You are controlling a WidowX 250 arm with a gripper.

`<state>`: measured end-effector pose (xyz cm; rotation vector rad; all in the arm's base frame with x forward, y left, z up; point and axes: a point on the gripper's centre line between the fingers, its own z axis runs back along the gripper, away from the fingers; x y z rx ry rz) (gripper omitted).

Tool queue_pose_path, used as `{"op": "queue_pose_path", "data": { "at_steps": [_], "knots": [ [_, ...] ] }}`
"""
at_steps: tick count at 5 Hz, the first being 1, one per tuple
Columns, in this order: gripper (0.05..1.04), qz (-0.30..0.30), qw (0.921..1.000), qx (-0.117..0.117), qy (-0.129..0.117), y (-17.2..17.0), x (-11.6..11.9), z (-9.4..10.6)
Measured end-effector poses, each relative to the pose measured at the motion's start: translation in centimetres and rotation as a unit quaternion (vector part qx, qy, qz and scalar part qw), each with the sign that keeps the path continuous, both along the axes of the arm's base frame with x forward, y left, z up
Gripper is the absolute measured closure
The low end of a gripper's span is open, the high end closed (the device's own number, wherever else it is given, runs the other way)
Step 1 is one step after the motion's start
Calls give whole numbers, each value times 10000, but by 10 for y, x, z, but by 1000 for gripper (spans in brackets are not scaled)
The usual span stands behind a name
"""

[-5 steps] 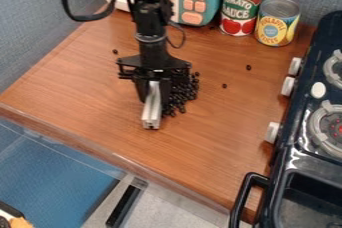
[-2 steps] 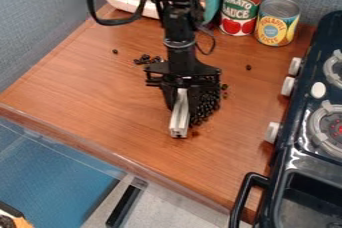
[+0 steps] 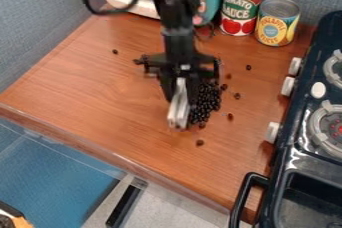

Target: Sweep into pile

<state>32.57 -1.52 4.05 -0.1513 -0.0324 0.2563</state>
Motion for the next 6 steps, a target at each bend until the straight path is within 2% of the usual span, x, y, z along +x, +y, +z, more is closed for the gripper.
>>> {"op": "queue_pose_path", "data": {
  "at_steps": [1, 2, 3, 4, 5, 6],
  "knots": [
    [700, 145, 9995, -47, -293, 28, 3, 36],
    [700, 277, 9989, 113, -367, 70, 10, 61],
    [700, 217, 9978, 531, -326, 111, 15, 71],
    [700, 50, 9947, 1022, -133, 146, 21, 56],
    [700, -380, 9852, 1670, 42, 180, 26, 39],
    [700, -771, 9740, 2112, 279, 203, 35, 26]
  ]
}}
